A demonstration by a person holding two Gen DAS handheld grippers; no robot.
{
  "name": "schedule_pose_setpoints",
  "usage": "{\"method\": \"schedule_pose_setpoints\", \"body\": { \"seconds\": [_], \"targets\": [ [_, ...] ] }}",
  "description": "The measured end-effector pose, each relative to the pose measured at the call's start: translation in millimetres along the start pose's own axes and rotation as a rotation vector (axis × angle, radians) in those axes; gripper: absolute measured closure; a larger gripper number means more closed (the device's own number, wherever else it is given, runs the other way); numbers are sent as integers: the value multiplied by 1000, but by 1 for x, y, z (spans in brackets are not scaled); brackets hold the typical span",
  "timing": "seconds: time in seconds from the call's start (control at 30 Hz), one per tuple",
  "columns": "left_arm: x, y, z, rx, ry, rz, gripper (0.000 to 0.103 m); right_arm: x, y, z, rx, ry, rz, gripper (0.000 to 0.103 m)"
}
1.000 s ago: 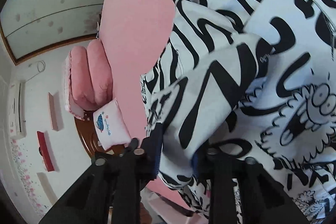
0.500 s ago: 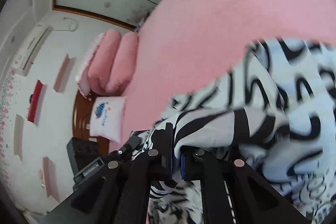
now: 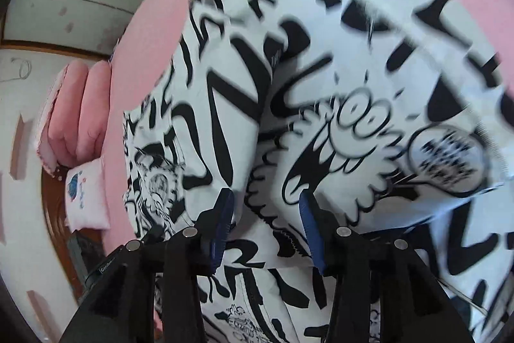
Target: Fold large clothes
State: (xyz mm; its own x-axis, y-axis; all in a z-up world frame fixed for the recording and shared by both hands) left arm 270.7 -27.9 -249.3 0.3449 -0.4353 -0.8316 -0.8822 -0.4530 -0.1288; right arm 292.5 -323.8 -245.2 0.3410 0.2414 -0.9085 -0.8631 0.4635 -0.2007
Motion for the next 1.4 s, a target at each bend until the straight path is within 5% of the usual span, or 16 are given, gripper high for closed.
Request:
{"method": "schedule_pose_setpoints", "body": {
  "seconds": [0.13, 0.23, 0.33, 0.43, 0.6, 1.0, 1.3, 1.4],
  "targets": [
    [-35, -11, -36, 149, -249, -110, 95, -45, -22, 28, -177, 40, -194, 60],
    [-53, -30, -70, 264, -201, -183, 95, -48, -42, 61, -313, 3, -248, 60],
    [-40, -51, -100, 310, -73, -147, 95, -18, -55, 99, -401, -34, -219, 76],
    [-7, -71, -119, 349, -95, -101, 95, 18, -67, 128, -462, -73, -201, 99],
    [54, -107, -122, 346, -142, -33, 96, 88, -100, 165, -519, -56, -188, 102],
    [144, -180, -100, 370, -287, -133, 98, 175, -190, 144, -494, 33, -128, 102],
    [129, -207, -77, 328, -211, -166, 102, 163, -201, 118, -649, 22, -166, 103],
    [129, -209, -76, 376, -280, -190, 102, 156, -203, 109, -641, 52, -206, 103]
  ]
}}
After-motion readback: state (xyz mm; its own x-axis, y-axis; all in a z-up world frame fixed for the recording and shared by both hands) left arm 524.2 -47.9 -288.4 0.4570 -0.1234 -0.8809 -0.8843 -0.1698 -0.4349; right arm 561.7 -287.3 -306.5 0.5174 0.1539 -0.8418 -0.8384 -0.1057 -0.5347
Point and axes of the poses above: each gripper's, at about its wrist camera, not at the fingertips, and x roughly the way its jaws point, z to its left, y to its underside, the point moved 5 cm from there along x, roughly the way its jaws point, and after that the axes turned 6 degrees about y, right-handed, at the moved point
